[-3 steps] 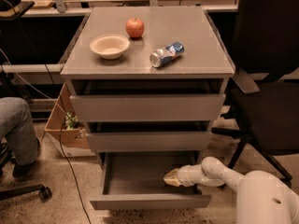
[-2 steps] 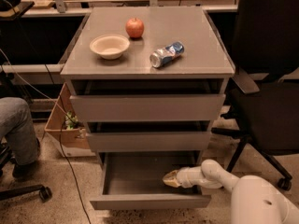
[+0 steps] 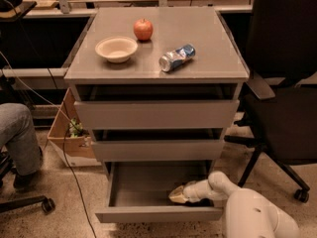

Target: Open bottom drawer

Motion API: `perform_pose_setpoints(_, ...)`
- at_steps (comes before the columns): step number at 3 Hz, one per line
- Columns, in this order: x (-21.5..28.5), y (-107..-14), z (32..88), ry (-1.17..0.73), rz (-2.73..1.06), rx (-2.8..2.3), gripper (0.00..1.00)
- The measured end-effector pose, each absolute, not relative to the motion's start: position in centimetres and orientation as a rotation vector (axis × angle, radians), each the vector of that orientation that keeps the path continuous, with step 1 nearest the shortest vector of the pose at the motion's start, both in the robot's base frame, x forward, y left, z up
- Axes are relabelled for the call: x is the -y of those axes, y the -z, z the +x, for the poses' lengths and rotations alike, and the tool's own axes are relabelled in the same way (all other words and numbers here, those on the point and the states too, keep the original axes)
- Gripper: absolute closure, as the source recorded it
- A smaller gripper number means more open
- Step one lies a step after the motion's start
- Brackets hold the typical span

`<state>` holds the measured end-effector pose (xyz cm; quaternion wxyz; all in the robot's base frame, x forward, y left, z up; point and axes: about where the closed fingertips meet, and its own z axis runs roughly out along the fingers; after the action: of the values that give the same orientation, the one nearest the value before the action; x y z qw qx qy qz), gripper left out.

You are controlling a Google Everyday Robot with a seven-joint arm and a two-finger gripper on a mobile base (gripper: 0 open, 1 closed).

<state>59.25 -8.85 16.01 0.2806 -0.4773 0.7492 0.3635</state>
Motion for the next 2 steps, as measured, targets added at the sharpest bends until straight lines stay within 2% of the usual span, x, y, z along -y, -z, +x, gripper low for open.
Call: perform_pose_setpoints(2, 6.3, -15.9, 55.4, -1.163, -1.284, -2.028, 1.00)
